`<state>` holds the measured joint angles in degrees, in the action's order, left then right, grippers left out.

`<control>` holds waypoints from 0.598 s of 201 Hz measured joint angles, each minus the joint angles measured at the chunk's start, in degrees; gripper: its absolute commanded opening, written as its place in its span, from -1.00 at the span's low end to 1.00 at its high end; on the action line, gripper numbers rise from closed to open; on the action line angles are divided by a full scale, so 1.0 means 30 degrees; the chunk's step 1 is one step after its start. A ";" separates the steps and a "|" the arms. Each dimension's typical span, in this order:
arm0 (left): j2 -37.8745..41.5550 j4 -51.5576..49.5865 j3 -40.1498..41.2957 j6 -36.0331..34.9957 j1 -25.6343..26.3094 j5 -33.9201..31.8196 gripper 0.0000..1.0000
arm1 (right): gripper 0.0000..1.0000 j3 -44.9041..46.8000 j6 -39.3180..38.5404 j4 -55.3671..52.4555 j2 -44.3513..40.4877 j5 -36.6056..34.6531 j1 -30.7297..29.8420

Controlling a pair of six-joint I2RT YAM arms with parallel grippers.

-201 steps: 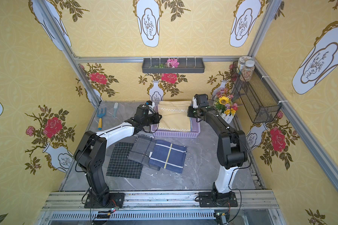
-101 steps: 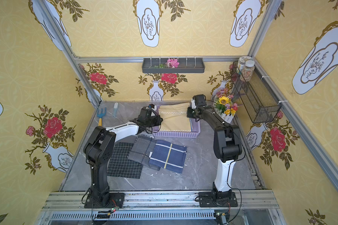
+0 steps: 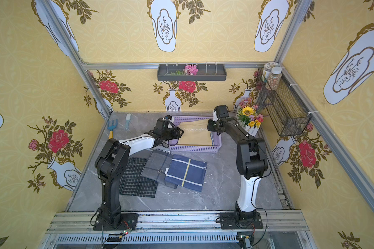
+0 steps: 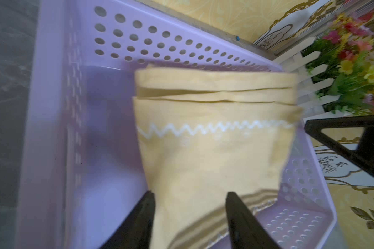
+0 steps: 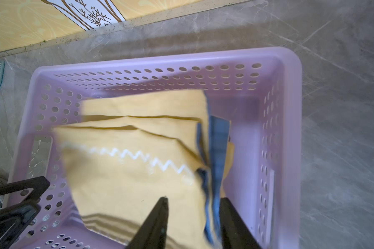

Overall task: Put the folded pillowcase in the basket
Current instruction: Place the pillowcase in the basket.

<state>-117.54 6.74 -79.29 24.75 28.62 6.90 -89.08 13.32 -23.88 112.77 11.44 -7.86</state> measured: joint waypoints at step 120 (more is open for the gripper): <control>0.6499 0.0095 0.4138 0.0189 -0.0073 -0.0219 1.00 | 0.48 0.4969 0.1508 -0.0102 -0.5952 -0.0095 -0.0423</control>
<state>-98.04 7.03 -66.87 25.32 28.40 6.24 -74.17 17.85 -24.18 94.91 11.16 -9.13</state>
